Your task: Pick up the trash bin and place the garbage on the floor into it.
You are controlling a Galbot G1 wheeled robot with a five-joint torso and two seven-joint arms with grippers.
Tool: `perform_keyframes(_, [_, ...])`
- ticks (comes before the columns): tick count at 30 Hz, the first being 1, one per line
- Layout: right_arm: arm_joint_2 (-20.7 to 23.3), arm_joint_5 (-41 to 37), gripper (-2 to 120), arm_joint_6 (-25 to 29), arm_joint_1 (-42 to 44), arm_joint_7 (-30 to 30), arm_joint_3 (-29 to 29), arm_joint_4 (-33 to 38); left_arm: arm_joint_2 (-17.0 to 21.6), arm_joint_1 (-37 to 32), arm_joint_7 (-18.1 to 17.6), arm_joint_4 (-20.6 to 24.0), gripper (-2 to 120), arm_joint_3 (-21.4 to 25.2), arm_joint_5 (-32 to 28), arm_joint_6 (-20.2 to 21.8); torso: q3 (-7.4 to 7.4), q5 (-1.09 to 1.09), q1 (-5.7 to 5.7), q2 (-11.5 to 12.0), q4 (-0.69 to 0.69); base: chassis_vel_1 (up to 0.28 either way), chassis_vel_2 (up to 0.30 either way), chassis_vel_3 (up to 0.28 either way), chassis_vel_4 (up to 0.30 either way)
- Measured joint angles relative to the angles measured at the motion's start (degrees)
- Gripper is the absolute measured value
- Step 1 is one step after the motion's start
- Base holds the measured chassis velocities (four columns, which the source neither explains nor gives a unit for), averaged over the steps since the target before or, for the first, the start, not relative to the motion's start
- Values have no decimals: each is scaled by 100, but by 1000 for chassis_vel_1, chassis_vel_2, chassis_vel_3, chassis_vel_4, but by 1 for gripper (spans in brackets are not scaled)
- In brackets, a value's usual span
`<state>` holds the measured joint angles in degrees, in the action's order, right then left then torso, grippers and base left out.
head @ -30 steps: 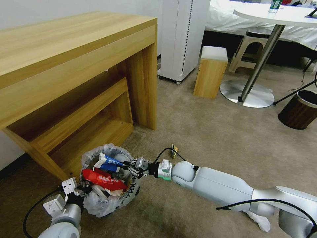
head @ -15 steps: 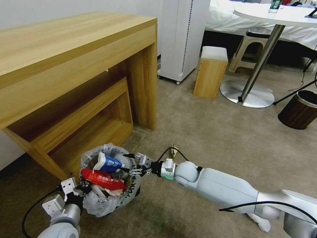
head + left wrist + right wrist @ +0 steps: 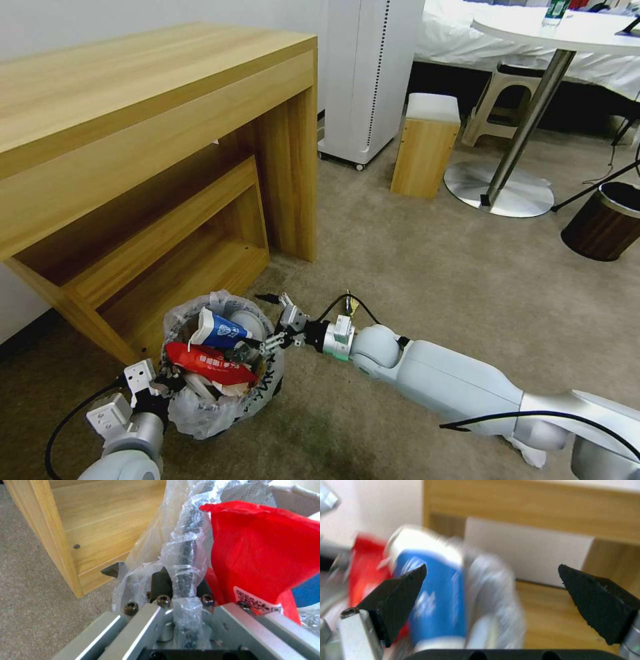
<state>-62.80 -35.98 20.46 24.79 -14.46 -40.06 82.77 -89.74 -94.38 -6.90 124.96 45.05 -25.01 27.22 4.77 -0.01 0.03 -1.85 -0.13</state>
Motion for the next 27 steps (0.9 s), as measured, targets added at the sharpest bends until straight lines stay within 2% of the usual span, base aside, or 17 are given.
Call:
perform_keyframes(5, [-39, -273, 100, -74, 42, 182, 417, 212, -24, -21, 2, 39, 0, 40, 8, -8, 0, 0, 0, 0, 1, 0, 0, 0, 0])
perform_keyframes(11, [-64, -563, 100, -309, 176, 445, 1388, 534, -66, -14, 5, 78, 0, 53, 26, -19, 0, 2, 0, 0, -1, 0, 0, 0, 0])
perform_keyframes(12, [-64, -563, 100, -309, 176, 445, 1388, 534, -66, -14, 5, 78, 0, 53, 26, -19, 0, 2, 0, 0, -1, 0, 0, 0, 0])
perform_keyframes(16, [-56, -681, 100, -434, 304, 571, 2151, 724, -90, -16, 9, 113, 0, 71, 45, -24, 0, 1, 0, 0, 0, 0, 0, 0, 0])
perform_keyframes(20, [-13, -692, 100, -463, 368, 631, 2528, 800, -96, -19, 10, 119, 0, 91, 50, -30, 0, 0, 0, -1, 0, 0, 0, 0, 0])
perform_keyframes(27, [155, -426, 100, -721, 832, 1141, 3841, 1094, -101, 3, 18, 203, 0, 120, 69, -68, 0, 3, 0, 0, -1, 0, 0, 0, 0])
